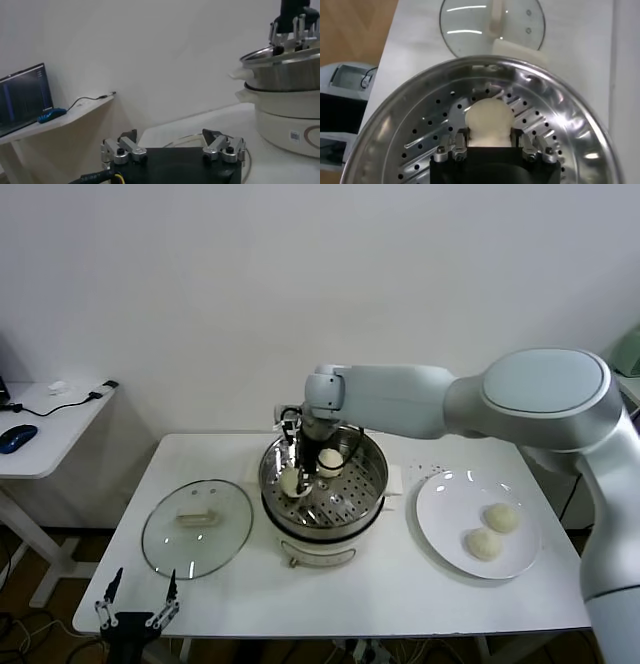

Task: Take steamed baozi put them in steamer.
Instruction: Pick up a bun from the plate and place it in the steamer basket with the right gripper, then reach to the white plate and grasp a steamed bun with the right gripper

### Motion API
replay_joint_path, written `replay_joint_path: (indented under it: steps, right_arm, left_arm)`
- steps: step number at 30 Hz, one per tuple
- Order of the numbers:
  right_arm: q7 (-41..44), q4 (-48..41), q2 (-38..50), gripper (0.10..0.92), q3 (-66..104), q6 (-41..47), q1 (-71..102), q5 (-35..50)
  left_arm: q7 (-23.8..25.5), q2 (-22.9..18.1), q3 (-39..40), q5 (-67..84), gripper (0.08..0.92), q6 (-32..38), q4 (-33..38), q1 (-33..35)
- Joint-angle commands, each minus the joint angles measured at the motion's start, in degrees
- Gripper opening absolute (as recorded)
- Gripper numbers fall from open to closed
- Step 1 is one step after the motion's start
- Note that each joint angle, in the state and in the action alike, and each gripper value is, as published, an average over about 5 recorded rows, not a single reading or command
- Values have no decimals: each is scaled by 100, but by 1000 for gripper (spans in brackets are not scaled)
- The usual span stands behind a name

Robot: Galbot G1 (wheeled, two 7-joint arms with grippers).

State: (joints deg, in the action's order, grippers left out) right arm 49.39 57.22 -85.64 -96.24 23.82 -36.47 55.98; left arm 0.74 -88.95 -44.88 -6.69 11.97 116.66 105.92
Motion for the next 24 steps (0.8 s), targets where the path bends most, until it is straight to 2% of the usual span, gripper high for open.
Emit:
replay_joint_path:
  steps: [1,6,9,16,24]
  right_arm:
    - [-87,-18,-97,611,-10,33,122,41]
    - [-59,71,26,752,65,22,-27,84]
    - [14,219,231,807,77,-36,-248,53]
    - [332,925,1161,823,49,-380,-1147,-123]
    - [955,2049,3095,823,-435,-840,-2166,-725]
  left_arm:
    - [2,1,1,0,823,-1,8,-2]
    - [1,2,0,-9,823,0,20,-5]
    - [-3,6,-5,-10,823,12,25,14]
    - [-12,25,-13,50,823,15,77,48]
    - [0,23,-21,16,823,-28,69,-25]
